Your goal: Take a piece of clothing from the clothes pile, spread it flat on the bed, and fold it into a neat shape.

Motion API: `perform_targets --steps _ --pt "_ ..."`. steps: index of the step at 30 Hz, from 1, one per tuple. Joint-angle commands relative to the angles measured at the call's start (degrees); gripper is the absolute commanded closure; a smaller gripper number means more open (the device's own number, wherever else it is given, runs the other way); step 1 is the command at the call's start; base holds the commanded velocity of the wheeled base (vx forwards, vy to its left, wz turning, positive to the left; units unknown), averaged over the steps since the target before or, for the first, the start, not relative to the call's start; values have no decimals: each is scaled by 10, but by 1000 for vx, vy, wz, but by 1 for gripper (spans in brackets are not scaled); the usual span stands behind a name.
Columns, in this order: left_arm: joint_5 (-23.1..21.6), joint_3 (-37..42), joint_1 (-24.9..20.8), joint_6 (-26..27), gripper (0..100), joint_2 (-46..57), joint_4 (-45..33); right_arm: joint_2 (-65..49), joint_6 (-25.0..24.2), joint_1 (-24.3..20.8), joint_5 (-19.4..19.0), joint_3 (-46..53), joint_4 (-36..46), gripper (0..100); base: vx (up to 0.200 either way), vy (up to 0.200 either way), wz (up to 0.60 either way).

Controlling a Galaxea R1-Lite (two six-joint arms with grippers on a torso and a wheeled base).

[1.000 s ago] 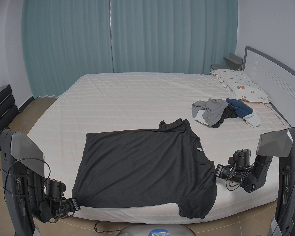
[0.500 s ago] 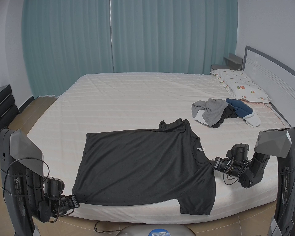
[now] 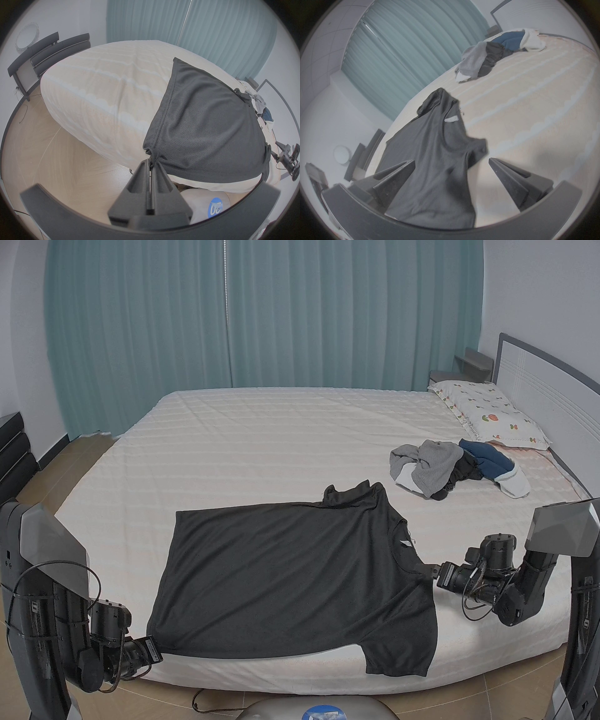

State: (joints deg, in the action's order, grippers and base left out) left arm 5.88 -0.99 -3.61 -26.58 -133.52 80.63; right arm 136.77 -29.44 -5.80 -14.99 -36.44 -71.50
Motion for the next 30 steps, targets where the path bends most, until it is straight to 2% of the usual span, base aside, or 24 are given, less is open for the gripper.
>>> perform_targets --steps 1,3,4,5,6,8,11,16,21,30 --pt "0 8 0 0 100 -1 1 -62 32 29 -94 104 -38 0 0 0 0" --pt "0 8 0 0 100 -1 0 -66 76 36 -112 139 -38 0 0 0 0" --pt "0 8 0 -1 100 -1 1 -65 80 36 -113 141 -38 0 0 0 0" --pt "0 8 0 -1 100 -1 1 -61 117 38 -123 166 -41 0 0 0 0" --pt "0 8 0 -1 100 -1 1 -59 132 40 -131 176 -42 0 0 0 0" --pt "0 8 0 -1 100 -1 1 -57 163 40 -163 202 -45 0 0 0 0" --pt "0 8 0 -1 100 2 1 -56 171 33 -179 219 -46 0 0 0 0" --pt "0 8 0 -1 100 2 0 -46 173 19 -180 229 -47 0 0 0 0" --pt "0 8 0 0 100 1 1 -22 202 11 -181 242 -59 0 0 0 0" --pt "0 8 0 0 100 -1 0 22 201 6 -184 255 -131 0 0 0 0"
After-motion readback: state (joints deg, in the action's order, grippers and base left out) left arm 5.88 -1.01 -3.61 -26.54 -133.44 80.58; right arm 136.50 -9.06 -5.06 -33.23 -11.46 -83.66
